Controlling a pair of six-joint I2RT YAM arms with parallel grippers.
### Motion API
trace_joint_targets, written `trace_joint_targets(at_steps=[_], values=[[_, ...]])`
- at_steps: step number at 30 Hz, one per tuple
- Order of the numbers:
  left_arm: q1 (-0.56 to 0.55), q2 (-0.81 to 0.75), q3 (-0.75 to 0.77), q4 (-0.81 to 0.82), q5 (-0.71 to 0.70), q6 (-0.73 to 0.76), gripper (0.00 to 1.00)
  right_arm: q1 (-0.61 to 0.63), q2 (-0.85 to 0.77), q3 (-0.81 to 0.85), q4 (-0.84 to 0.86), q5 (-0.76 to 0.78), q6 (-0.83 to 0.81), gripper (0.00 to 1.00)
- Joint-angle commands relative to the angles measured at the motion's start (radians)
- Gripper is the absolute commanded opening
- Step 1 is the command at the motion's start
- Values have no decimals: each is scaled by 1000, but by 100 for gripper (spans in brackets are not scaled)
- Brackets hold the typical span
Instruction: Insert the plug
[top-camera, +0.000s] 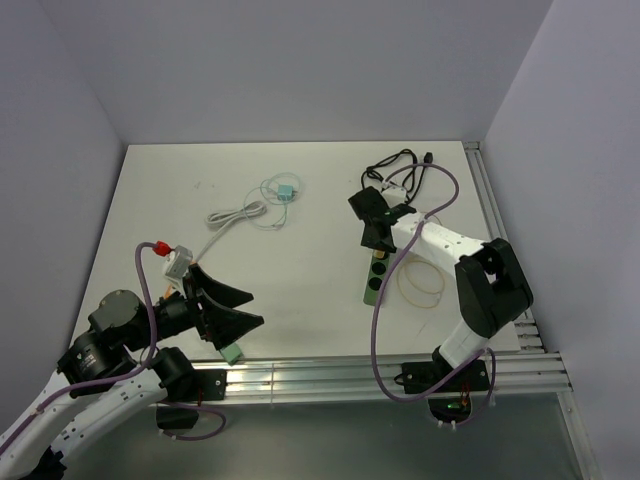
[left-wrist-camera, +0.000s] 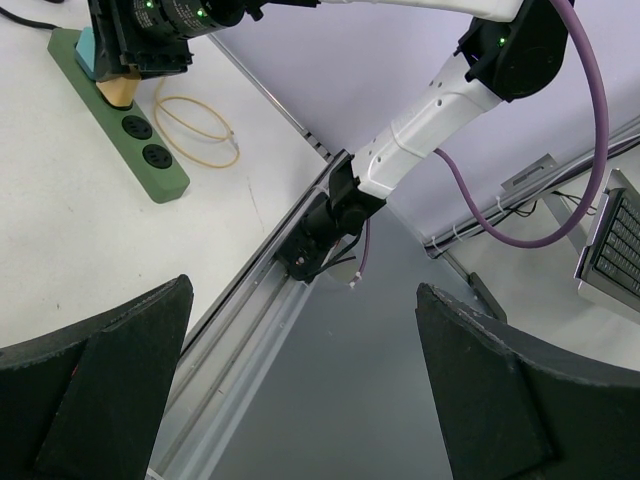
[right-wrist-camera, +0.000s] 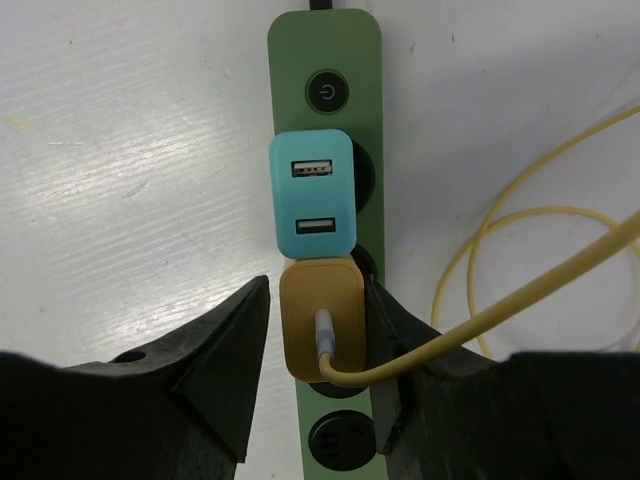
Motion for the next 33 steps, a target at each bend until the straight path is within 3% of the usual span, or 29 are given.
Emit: trace_joint_targets(at_steps=[1, 4, 7, 8, 10, 18, 29, 33], values=[[-1, 10, 37, 9, 3, 26, 99, -10, 9, 45, -9, 44, -11, 49], [-1, 11, 33, 15, 3, 24, 100, -13, 12, 32, -3, 38, -7, 39], [-1, 11, 30, 18, 6, 21, 100, -14, 14, 6, -3, 40, 6, 19], [-1, 13, 27, 18, 5, 21, 99, -14, 12, -13, 1, 38, 12, 8], [1, 13, 25, 20, 5, 20, 100, -14, 3, -39, 17, 28, 18, 0], [-1, 28, 5, 57, 28, 8, 100, -14, 32, -185, 102, -20, 72, 0], [-1, 16, -4, 55, 25, -14, 99, 71, 74, -171, 40, -32, 139, 0], [-1, 33, -12, 57, 25, -25, 100, 82, 168, -175, 83, -75, 144, 0]])
